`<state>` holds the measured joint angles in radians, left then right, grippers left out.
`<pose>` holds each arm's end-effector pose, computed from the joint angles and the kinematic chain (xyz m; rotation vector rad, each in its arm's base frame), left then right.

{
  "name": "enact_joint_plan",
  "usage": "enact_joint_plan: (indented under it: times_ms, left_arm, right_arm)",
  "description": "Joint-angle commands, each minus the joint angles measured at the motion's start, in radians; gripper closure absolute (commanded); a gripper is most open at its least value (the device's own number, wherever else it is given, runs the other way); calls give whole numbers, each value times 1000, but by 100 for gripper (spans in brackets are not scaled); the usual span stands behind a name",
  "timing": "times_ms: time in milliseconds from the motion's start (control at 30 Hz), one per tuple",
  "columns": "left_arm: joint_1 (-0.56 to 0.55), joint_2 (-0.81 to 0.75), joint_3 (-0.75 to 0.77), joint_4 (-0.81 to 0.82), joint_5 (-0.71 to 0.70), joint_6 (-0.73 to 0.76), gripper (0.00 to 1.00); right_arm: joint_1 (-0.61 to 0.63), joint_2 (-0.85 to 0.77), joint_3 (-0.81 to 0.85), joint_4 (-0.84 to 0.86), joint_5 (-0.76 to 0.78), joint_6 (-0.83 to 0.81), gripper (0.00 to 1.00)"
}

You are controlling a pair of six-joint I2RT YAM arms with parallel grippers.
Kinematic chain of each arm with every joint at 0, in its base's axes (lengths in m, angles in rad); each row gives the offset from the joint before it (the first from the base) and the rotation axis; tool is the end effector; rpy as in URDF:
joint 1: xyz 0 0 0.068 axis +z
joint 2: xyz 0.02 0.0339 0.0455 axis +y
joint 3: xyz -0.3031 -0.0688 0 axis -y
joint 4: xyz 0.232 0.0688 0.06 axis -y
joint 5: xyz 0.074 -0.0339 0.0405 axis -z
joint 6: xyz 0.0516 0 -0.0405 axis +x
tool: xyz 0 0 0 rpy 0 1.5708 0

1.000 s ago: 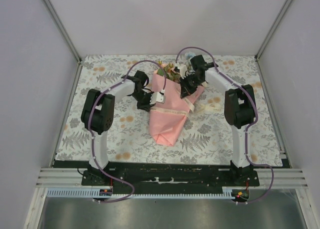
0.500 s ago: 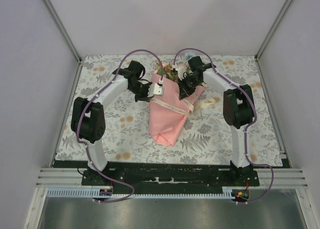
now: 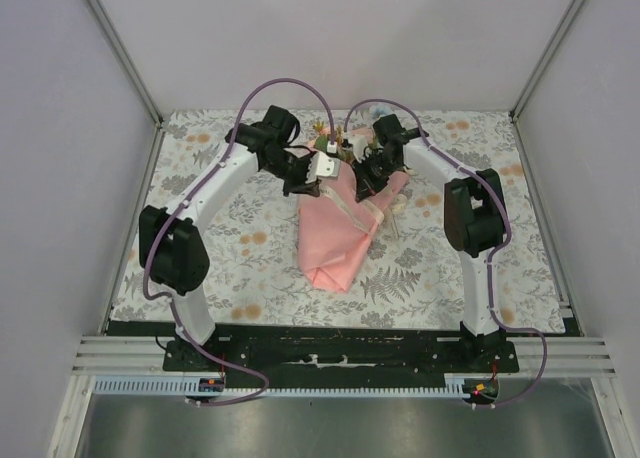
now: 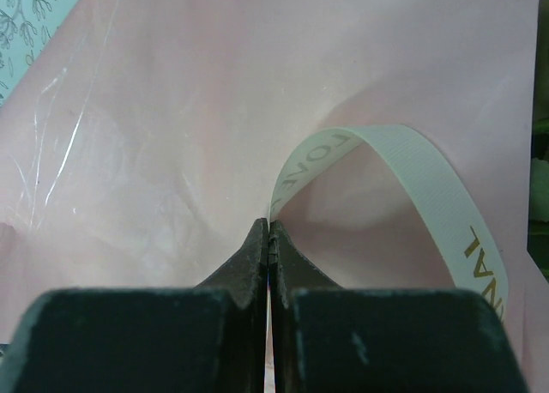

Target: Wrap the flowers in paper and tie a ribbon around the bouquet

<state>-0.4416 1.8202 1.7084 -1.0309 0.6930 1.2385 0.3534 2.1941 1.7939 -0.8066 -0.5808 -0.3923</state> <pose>0.3288 -0.1919 0.3375 1.9322 1.4763 -0.6023 0.4365 0.1912 0.2150 -1.1070 2.4280 0.7866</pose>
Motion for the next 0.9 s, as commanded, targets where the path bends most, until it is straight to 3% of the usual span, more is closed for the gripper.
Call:
enact_joint_plan:
  times_ms: [0, 267, 400, 633, 867]
  left_arm:
    - [-22, 80, 5, 49, 80, -280, 98]
    - [-13, 304, 94, 276, 57, -909, 98]
    - [0, 450, 192, 310, 112, -1114, 98]
    - [3, 579, 266, 278, 103, -1228, 98]
    - [21, 574, 263, 308, 138, -1289, 98]
  right_arm:
    - [-14, -89, -11, 38, -59, 29, 100]
    - [-50, -240, -142, 147, -117, 60, 100]
    - [-50, -241, -159, 152, -128, 66, 100]
    - [-48, -341, -212, 158, -232, 6, 100]
    - [35, -424, -350, 188, -275, -106, 100]
